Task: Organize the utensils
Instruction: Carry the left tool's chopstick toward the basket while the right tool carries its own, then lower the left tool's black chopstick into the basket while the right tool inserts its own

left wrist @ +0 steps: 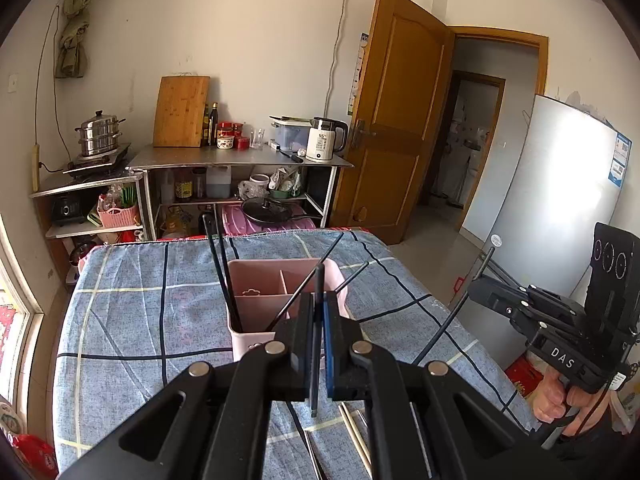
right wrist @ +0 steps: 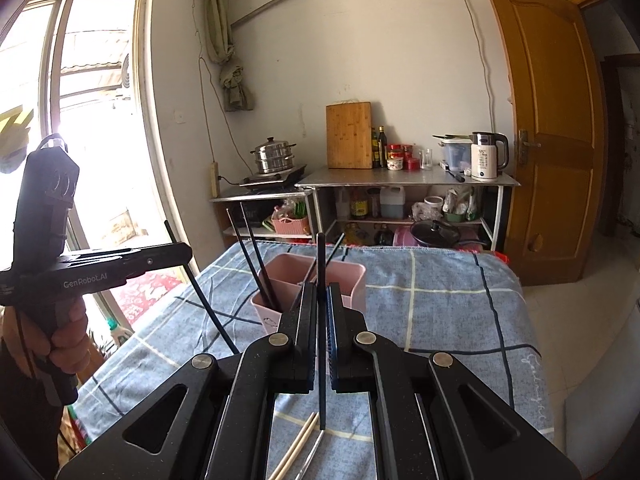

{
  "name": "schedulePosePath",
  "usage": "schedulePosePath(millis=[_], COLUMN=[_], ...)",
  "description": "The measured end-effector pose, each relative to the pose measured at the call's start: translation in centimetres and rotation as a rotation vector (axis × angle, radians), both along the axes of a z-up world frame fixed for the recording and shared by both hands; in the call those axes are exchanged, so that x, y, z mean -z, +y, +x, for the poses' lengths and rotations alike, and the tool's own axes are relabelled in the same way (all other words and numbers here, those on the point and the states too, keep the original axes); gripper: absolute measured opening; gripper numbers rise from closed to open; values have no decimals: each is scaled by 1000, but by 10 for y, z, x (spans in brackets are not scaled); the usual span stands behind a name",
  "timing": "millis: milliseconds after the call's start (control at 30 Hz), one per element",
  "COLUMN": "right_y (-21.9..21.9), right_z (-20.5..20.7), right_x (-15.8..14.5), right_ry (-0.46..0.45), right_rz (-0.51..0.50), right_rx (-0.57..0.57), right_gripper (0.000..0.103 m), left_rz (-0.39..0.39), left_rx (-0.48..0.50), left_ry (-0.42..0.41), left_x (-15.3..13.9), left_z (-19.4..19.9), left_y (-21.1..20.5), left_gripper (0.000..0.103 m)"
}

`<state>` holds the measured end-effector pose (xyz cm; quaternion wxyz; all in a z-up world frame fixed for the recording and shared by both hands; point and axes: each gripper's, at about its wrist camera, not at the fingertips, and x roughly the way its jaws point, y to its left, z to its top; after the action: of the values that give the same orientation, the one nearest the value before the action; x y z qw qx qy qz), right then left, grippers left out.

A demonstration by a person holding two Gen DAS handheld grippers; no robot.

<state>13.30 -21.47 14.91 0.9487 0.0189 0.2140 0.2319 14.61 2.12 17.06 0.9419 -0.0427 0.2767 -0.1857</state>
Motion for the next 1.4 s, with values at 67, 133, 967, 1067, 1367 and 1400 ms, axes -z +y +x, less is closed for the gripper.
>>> schedulePosePath(millis=[67,133,967,1067,1367,1400], right_y=[6,11,63,66,67,67], right_z=[3,6,97,106,119,119], right_x=[-6,-12,-46,-35,2,5], right_ry=[-10,-22,-73,-50,44,51], right_rz=[2,6,83,78,45,41], right_rx=[-14,-25,-41,-34,-30,-31], right_gripper=[4,4,4,4,4,4], left_rz=[4,10,0,-2,12,16], left_rx=[-3,-9,-87,-89,-80,-81], left_ry=[-5,-14,-89,-64,40,47], left_x=[-6,-13,-49,-35,12,15], left_z=[3,6,82,92,110,110], left_y=[3,6,38,38,35,33], left_gripper=[5,5,5,5,5,5])
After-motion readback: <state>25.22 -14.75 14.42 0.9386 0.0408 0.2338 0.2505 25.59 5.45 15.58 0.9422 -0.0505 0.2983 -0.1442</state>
